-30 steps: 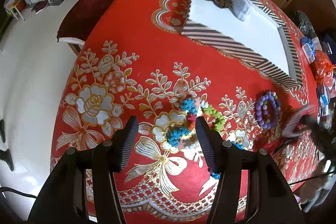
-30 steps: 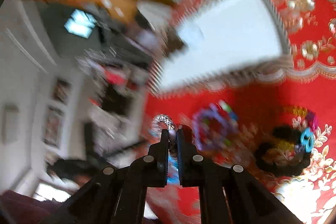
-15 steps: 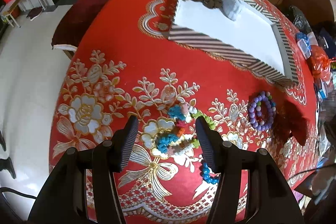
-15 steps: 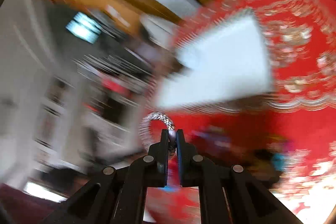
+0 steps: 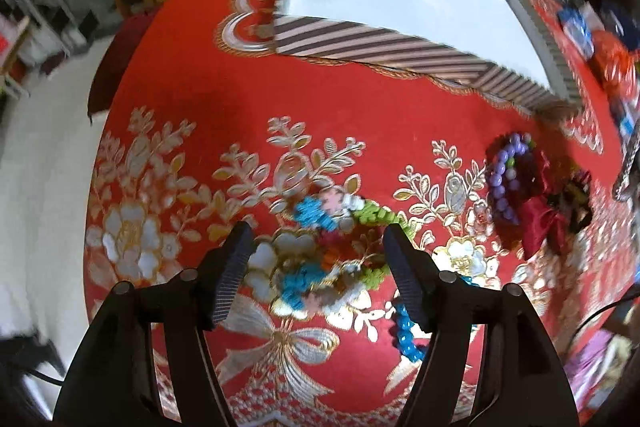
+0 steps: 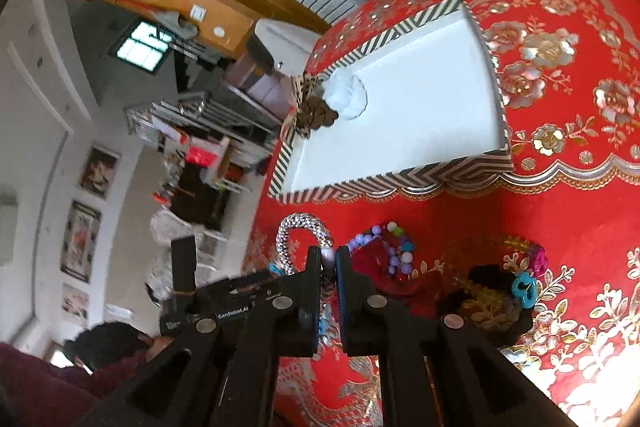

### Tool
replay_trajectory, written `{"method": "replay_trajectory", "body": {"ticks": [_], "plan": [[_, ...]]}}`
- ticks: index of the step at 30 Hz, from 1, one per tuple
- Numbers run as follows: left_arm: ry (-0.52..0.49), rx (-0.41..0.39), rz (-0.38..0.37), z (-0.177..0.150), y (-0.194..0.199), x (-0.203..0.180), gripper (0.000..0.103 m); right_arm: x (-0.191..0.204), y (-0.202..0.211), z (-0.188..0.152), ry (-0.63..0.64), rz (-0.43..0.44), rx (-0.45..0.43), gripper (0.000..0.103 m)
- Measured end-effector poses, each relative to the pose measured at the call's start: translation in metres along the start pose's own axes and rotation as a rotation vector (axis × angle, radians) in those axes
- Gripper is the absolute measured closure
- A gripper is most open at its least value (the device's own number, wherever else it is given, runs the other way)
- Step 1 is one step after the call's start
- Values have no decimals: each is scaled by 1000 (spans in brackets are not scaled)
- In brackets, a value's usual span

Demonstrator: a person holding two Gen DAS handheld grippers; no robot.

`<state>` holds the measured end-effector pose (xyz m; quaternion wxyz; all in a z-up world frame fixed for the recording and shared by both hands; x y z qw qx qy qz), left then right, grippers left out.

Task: Organize jewelry
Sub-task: 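Lift the silver bracelet with the right tool while the left tool grasps the blue bead bracelet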

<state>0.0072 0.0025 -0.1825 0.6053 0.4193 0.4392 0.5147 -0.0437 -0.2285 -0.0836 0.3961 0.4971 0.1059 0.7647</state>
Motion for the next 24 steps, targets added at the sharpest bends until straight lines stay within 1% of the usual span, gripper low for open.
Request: {"method": "replay_trajectory", "body": {"ticks": [2,3,4,5,6,7,10,12,15,19,24], "plan": [[-29,-20,5,2,-1,-6,35,3,-4,0,6,8,0,97],[-26,-19,2,4,-1,-7,37,4,-4,0,3,15,-2,97],[-26,-25,11,7,-1,-8,41,5,-7,0,1,19,0,97],[-35,-42,32,10,-1,-7,58,6,-11,-1,3,21,5,97],[-46,-57,34,13,0,-8,78,7,-13,-2,8,21,12,97],[-47,-58,25,15,-2,-8,86,9,-14,-4,10,23,16,97],[-27,-44,-2,17,-2,-5,88,10,-18,-4,5,31,19,97],[11,-31,-34,18,3,1,92,13,-17,-3,12,32,16,97],[50,-31,-92,20,18,6,92,19,-13,-2,28,36,10,97],[54,-79,-141,32,47,-2,92,25,-10,5,52,40,-2,97],[43,-140,-178,50,81,-13,92,33,-5,14,68,40,-18,97]]}}
Point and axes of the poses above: each gripper's, at about its wrist camera, not at the fingertips, and y roughly against the way its jaws point, x to its left, z to its top, the point moved 9 cm from there along -y, roughly the way its jaws point, and after that the axes turned 9 degrees about y, right-handed, at the moved point
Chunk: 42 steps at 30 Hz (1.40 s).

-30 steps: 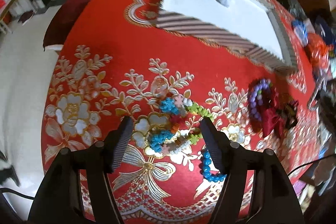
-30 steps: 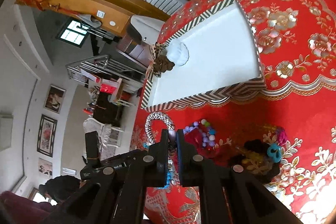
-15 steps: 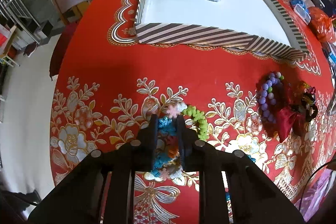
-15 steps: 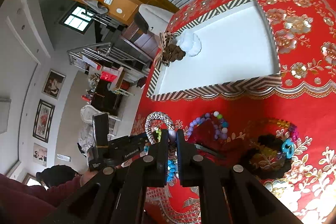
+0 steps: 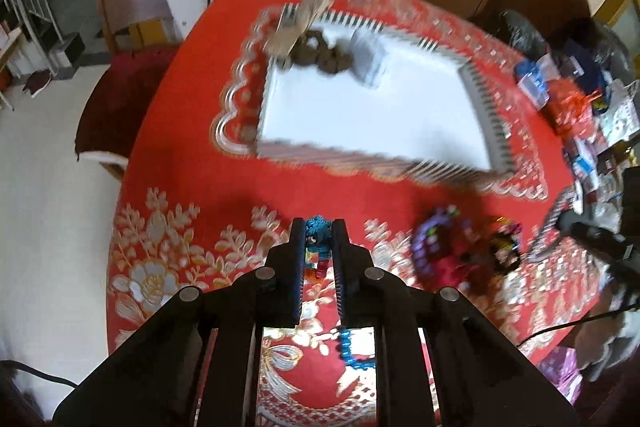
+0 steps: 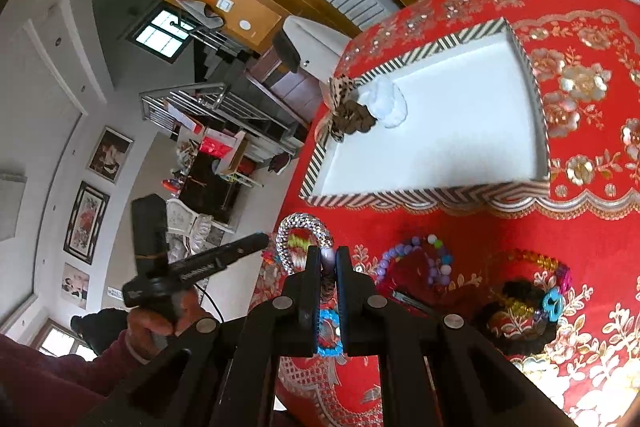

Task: Organize jewelry
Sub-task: 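Lift the silver bracelet with the right tool while the left tool grasps the blue bead bracelet, then carry both bracelets over the tray, lower them in and open both tools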

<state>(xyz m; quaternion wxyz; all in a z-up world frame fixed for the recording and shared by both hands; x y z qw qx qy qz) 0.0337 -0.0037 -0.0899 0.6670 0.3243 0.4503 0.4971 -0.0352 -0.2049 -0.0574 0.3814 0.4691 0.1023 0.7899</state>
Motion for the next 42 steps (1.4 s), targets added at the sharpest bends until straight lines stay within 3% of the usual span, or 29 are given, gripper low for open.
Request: {"method": "replay_trajectory", "body": {"ticks": [10,19,31,42], "plan": [[-67,-98,6,46,28,-32,92,1,5,37,34,-58,-44,97],[-109,-141,26,77,18,-53,92,-23,-9,70,8,-138,-43,97],[-138,-83,47,107,-36,-54,92,-68,-75,111,-25,-227,31,97],[-46,23,97,120,-102,-3,92,-126,-138,148,-80,-318,100,97]]}}
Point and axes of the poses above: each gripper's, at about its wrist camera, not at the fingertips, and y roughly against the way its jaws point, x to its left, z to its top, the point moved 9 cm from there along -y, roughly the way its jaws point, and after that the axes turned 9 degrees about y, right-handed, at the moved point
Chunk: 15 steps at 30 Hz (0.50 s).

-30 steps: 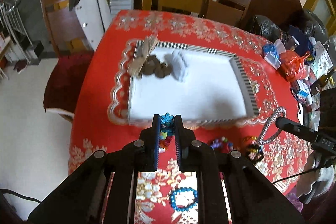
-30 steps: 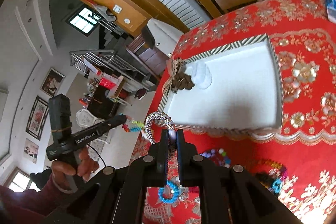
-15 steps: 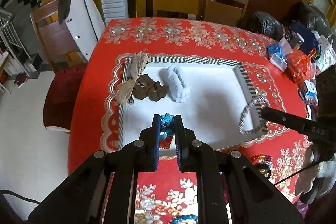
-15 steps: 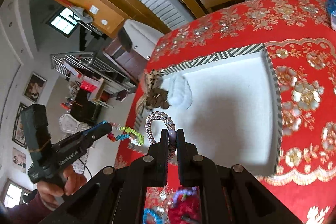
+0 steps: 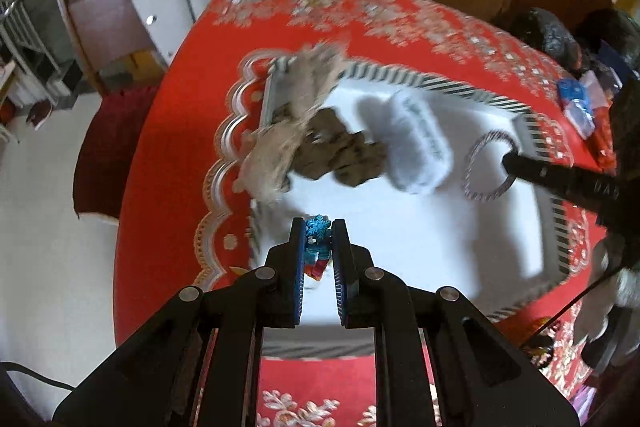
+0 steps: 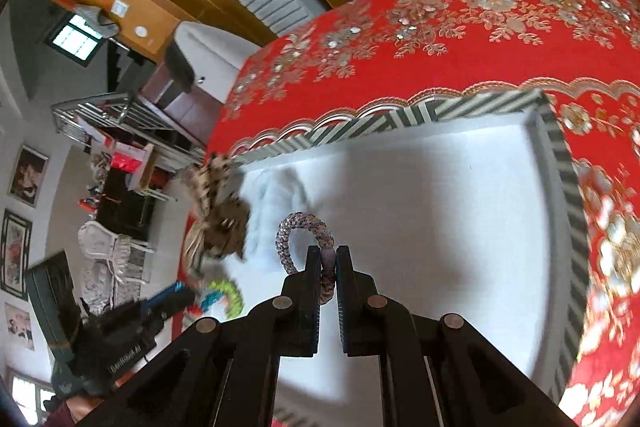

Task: Organize jewelry
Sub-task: 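Carry both bracelets over the tray, lower them in and open both tools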

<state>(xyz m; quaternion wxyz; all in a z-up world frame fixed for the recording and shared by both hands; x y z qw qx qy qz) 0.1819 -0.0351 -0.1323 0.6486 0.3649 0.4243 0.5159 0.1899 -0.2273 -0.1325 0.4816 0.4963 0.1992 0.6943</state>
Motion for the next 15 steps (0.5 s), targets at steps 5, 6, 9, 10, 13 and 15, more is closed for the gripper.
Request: {"method": "replay_trajectory", "body": {"ticks": [5,6,9,10,13,15], "plan": [[9,31,10,0,-20,6,92,-19,-28,17,-22,-67,22,97],[10,33,8,1,-22,5,92,-21,-31,19,-28,-69,22,97],[14,41,3,2,-29,3,92,-27,-40,22,-43,-88,23,97],[14,43,1,2,-31,3,92,-29,-42,22,-47,-93,24,97],[13,49,-14,3,-33,0,92,-34,-41,23,-58,-103,15,85],[25,53,-47,5,-31,-1,88,-35,-34,25,-60,-105,-10,71]]}}
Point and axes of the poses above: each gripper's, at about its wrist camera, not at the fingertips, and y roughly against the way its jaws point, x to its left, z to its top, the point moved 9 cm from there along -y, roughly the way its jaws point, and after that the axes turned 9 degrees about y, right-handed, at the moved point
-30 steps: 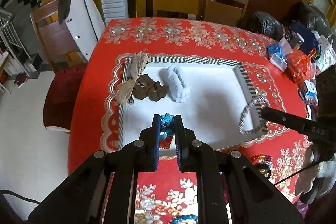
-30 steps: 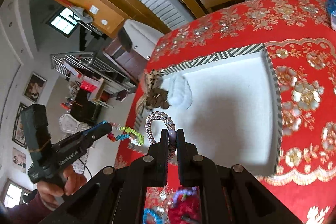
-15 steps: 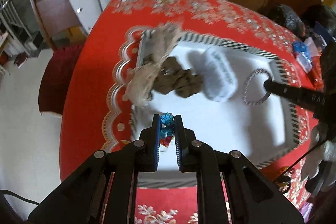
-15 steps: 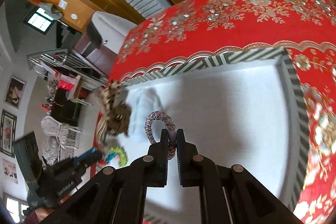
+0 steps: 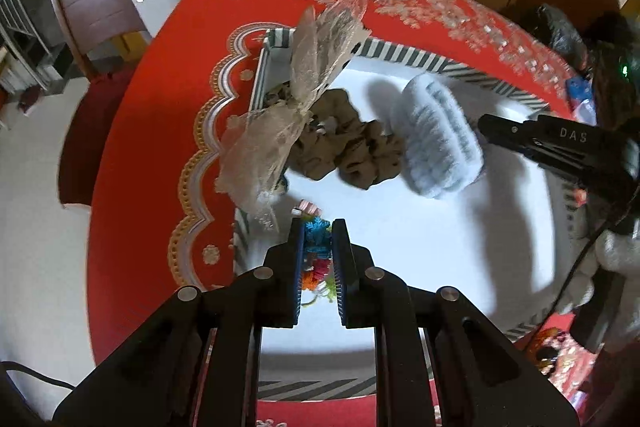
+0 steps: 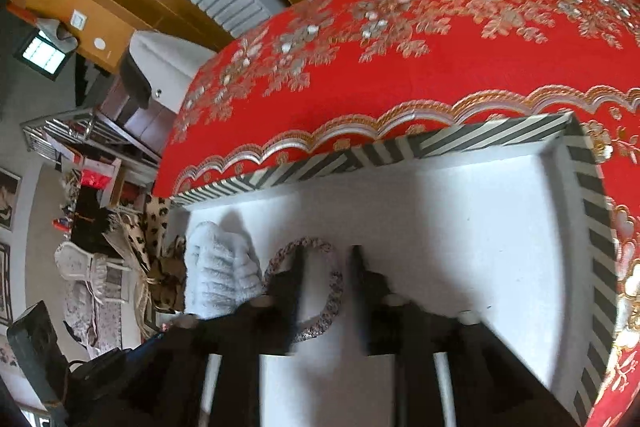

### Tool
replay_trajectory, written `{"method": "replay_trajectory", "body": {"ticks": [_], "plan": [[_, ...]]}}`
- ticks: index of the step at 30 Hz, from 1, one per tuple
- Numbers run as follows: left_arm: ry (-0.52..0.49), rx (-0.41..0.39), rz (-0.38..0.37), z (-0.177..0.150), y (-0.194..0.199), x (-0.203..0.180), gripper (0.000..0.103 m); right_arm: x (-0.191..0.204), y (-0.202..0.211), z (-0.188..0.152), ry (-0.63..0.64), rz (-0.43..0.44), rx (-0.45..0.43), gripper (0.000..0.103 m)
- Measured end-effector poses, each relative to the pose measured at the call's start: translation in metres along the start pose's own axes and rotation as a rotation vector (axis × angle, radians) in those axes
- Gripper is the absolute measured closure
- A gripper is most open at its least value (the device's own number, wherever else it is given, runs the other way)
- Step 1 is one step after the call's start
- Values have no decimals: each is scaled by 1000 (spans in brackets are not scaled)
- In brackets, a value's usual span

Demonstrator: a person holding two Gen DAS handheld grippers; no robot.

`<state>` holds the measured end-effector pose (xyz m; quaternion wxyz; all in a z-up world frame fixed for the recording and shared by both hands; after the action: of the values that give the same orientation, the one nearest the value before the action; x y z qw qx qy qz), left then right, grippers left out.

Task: Organize jewelry
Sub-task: 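Carry both bracelets over the tray, lower them in and open both tools, then withdraw both open tools from the tray back over the remaining jewelry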

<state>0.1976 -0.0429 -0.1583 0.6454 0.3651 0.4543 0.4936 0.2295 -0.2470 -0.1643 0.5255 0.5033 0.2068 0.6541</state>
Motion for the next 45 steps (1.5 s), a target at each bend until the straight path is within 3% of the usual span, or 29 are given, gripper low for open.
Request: {"method": "replay_trajectory", "body": {"ticks": [4,8,12,16,22,29,45], "plan": [[32,-4,-72,8,10,-2,71,1,18,-1,5,12,-18,70],[75,8,-139,14,23,-4,67,7,41,-10,-11,55,-42,69],[101,-11,-186,18,43,-5,45,17,62,-22,-1,84,-64,69],[100,-35,-179,13,61,-4,45,27,82,-37,10,94,-74,64],[59,-76,-63,-14,75,-2,45,33,109,-66,29,72,-85,62],[48,-101,10,-52,87,-4,45,36,139,-106,58,54,-98,59],[0,-173,74,-130,127,-41,45,23,216,-194,153,-30,-119,57]]}}
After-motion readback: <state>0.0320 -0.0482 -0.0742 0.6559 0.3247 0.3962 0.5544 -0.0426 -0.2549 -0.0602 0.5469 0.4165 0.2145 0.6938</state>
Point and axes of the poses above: each gripper's, at about its wrist camera, not at the fingertips, and y roughly against the way its jaws point, x to its left, z to its top, the point moved 9 cm from there along -y, roughly the way its jaws point, and after that the axes turned 9 degrees about y, right-handed, at the moved point
